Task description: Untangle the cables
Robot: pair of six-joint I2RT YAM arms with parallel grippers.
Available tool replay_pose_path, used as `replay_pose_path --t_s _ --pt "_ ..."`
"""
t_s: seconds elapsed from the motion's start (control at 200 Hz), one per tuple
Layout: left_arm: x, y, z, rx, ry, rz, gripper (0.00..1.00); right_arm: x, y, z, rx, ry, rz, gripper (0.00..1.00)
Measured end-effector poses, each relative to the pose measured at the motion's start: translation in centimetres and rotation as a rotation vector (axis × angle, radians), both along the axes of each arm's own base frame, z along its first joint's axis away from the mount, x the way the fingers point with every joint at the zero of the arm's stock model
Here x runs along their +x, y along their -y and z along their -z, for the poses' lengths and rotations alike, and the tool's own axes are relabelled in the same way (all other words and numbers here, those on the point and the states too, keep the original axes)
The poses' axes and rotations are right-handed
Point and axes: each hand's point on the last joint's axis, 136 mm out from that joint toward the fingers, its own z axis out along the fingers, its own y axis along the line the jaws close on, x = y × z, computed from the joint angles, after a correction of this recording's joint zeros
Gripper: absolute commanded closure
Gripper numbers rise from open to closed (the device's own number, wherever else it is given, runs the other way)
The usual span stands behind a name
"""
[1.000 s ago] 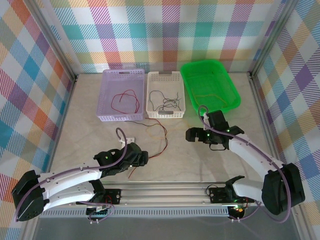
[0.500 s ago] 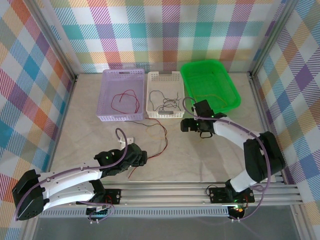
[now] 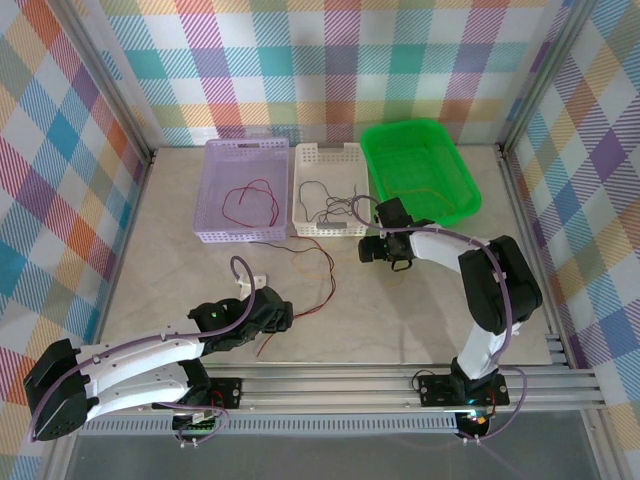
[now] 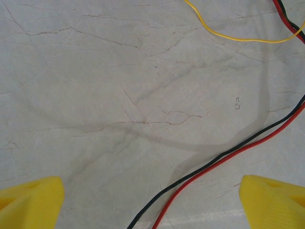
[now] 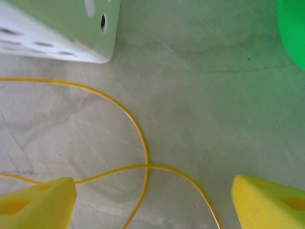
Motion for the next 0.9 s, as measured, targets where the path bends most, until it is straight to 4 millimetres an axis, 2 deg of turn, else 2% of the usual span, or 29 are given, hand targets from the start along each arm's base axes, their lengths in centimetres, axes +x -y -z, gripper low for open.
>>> replay_pose_path --t_s 0.235,0.37,0.575,0.775,0.9 --pt "0.0 0.0 0.0 0.001 0.0 0.0 0.06 1.1 -0.8 0.4 -0.021 0.036 -0.005 0.24" --pt "0.0 0.0 0.0 0.001 0.0 0.0 0.06 1.5 -1.3 0.8 -0.034 0.053 -0.018 0.36" --pt "0.0 0.0 0.0 0.001 0.001 -0.001 0.06 1.5 -1.4 1.0 -0.047 0.065 -0.023 0.46" --pt "-0.1 -0.3 -0.3 0.002 0.007 -0.004 0.06 1.1 -1.7 1.3 -0.059 0.076 -0.032 0.47" --pt "-0.2 -0.5 -0.3 0.003 0.007 -0.004 0.06 0.4 -1.4 1.2 -0.062 0.07 -0.032 0.41"
